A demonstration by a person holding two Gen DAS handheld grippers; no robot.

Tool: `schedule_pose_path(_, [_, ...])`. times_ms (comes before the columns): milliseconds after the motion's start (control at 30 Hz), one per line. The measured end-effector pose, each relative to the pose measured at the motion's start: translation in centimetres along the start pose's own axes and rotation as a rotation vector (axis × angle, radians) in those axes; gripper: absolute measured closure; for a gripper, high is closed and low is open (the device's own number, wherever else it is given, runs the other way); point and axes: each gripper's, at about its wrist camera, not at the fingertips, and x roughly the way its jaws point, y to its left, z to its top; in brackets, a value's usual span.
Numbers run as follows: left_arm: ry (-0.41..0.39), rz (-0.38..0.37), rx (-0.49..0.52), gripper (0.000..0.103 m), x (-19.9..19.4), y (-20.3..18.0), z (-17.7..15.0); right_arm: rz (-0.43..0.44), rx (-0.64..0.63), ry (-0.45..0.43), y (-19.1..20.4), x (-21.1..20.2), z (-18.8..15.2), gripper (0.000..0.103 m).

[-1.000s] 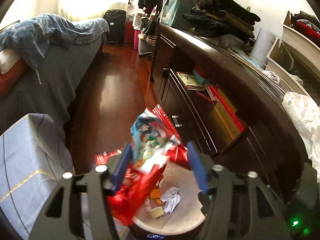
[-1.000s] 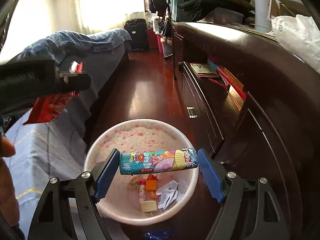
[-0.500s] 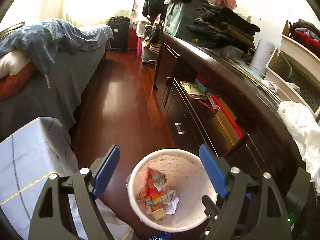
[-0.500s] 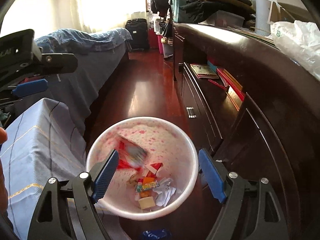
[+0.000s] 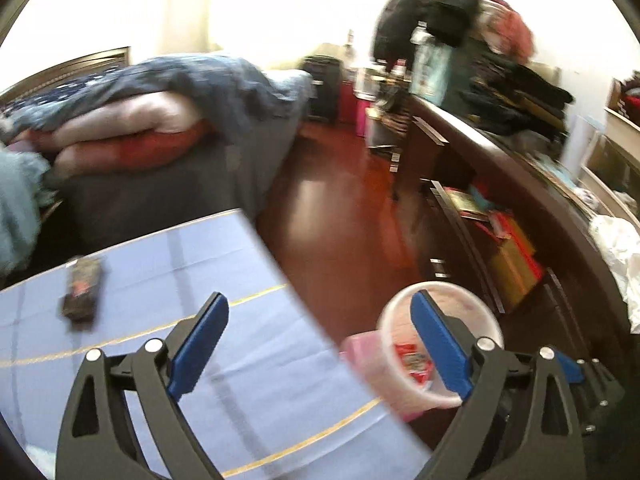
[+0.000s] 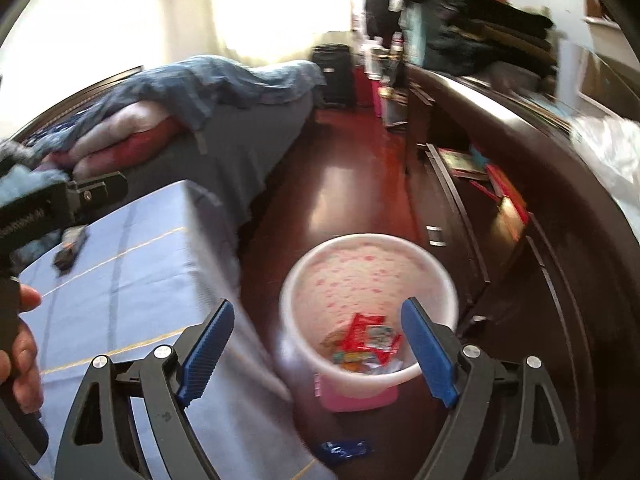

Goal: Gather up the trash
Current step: 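Grasp the dark cigarette box with the left gripper while the right gripper grasps the tissue packet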

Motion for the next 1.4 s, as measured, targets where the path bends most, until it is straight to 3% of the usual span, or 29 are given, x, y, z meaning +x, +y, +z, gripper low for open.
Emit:
schedule_pose_path(233, [-0.014, 0.213, -0.101, 0.004, -2.9, 8.8, -1.8, 0.111, -0.102, 0.010, 6.1, -1.3, -0.7, 0.015])
schedule_pose_path(367, [0.008, 0.355, -0.139, 0.004, -0.5, 14.5, -1.3, 0.154, -0.149, 0.019, 9.0, -1.5, -1.2, 0.015])
schedule_pose_path(500, [0.049, 0.435, -0.179, 0.004, 3.3, 19.4, -0.8, 0.187, -0.189, 0.029, 11.7, -1.2, -1.4, 0.015])
schedule_pose_path(700, [0.120, 0.392, -0.231, 0.004, 9.0, 24.3, -0.5, 0.211, -0.232, 0.045, 14.8, 0.4, -1.3, 0.015])
schedule_pose_path(767, [0.171, 0.341, -0.258, 0.004, 10.4, 25.4, -0.3, 0.219, -0.235, 0.054, 15.6, 0.9, -1.2, 0.015])
schedule_pose_path(867, [0.170, 0.324, -0.268, 0.005, 11.1, 26.5, 0.2, 0.236, -0.244, 0.063, 16.8, 1.6, -1.1, 0.015])
schedule_pose_path(933, [0.186, 0.330, -0.262, 0.012, 11.6, 27.1, 0.3, 0.246, -0.252, 0.067, 17.5, 1.8, -1.2, 0.015])
schedule_pose_path(967, [0.199, 0.314, -0.271, 0.023, 11.8, 27.5, 0.3, 0.252, -0.258, 0.070, 17.9, 1.8, -1.3, 0.015])
schedule_pose_path(1033, [0.193, 0.323, -0.264, 0.036, 11.6, 27.4, 0.3, 0.259, -0.272, 0.075, 18.7, 1.7, -1.5, 0.015])
schedule_pose_path(1067, [0.193, 0.329, -0.255, 0.047, 11.7, 27.4, 0.2, 0.262, -0.276, 0.076, 19.0, 1.6, -1.6, 0.015])
schedule_pose_path(1233, [0.175, 0.268, -0.317, 0.049, 10.0, 28.1, -0.4, 0.271, -0.311, 0.079, 20.4, 1.1, -2.1, 0.015])
schedule_pose_path(1400, [0.116, 0.275, -0.328, 0.049, 5.6, 28.2, -0.8, 0.292, -0.336, 0.094, 22.1, 0.6, -2.7, 0.015])
